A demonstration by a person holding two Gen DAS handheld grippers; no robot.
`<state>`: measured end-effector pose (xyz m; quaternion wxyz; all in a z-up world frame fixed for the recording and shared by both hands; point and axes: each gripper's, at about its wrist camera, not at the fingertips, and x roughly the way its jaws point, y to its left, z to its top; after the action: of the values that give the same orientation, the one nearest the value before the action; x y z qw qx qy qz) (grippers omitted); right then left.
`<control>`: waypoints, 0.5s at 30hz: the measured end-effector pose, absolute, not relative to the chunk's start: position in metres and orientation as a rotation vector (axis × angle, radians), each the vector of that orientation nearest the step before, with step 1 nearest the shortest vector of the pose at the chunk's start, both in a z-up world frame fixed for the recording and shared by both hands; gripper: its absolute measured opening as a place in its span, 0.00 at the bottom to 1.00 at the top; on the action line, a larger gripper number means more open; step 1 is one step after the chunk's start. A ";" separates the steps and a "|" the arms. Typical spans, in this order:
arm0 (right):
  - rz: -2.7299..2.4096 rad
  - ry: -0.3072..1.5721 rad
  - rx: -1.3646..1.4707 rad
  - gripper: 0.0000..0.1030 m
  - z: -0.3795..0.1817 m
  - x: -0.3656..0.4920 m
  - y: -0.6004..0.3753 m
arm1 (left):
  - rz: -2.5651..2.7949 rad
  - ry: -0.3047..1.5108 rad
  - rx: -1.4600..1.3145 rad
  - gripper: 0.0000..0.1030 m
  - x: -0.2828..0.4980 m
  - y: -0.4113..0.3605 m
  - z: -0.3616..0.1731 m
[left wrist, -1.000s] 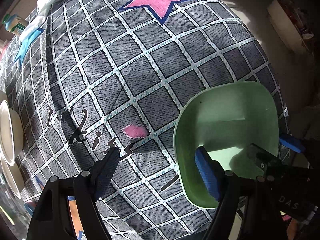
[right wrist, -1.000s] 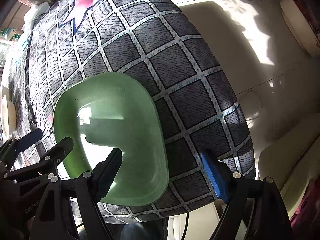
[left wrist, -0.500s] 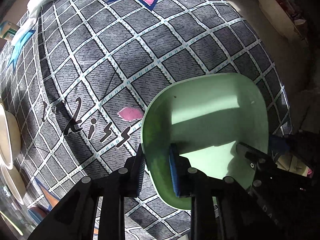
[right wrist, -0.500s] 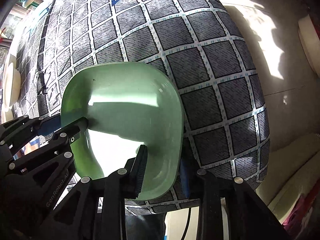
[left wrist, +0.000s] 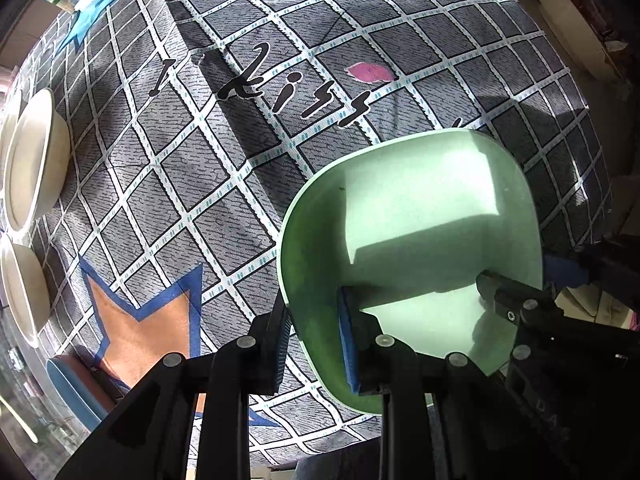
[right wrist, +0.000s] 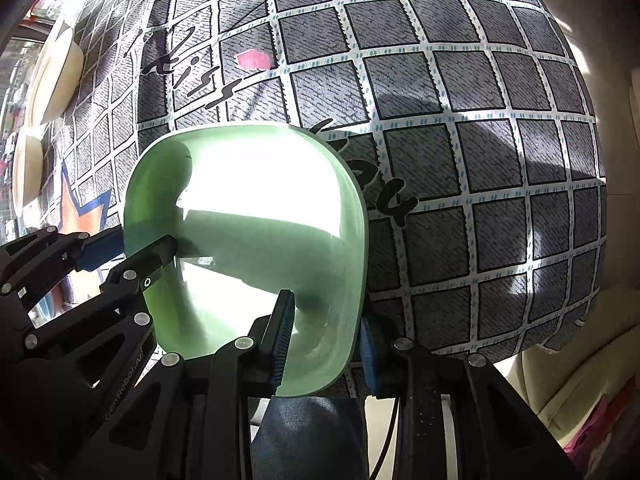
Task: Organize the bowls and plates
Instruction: 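Carry the green plate with both grippers over the blue plate stack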
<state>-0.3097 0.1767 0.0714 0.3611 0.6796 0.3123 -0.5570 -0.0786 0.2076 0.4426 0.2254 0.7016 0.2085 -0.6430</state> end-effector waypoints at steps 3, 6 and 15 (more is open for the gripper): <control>-1.414 0.829 1.730 0.33 0.072 -0.285 0.166 | -1.756 0.593 1.919 0.25 -0.084 0.215 0.459; -1.393 0.844 1.713 0.33 0.072 -0.261 0.151 | -1.734 0.618 1.915 0.25 -0.089 0.223 0.474; -1.349 0.905 1.666 0.33 0.066 -0.180 0.119 | -1.697 0.630 1.913 0.25 -0.056 0.216 0.473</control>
<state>-0.1796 0.1189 0.0657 0.3963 0.6574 0.3570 -0.5322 -0.0555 0.2164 0.4729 0.2512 0.7032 0.2314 -0.6236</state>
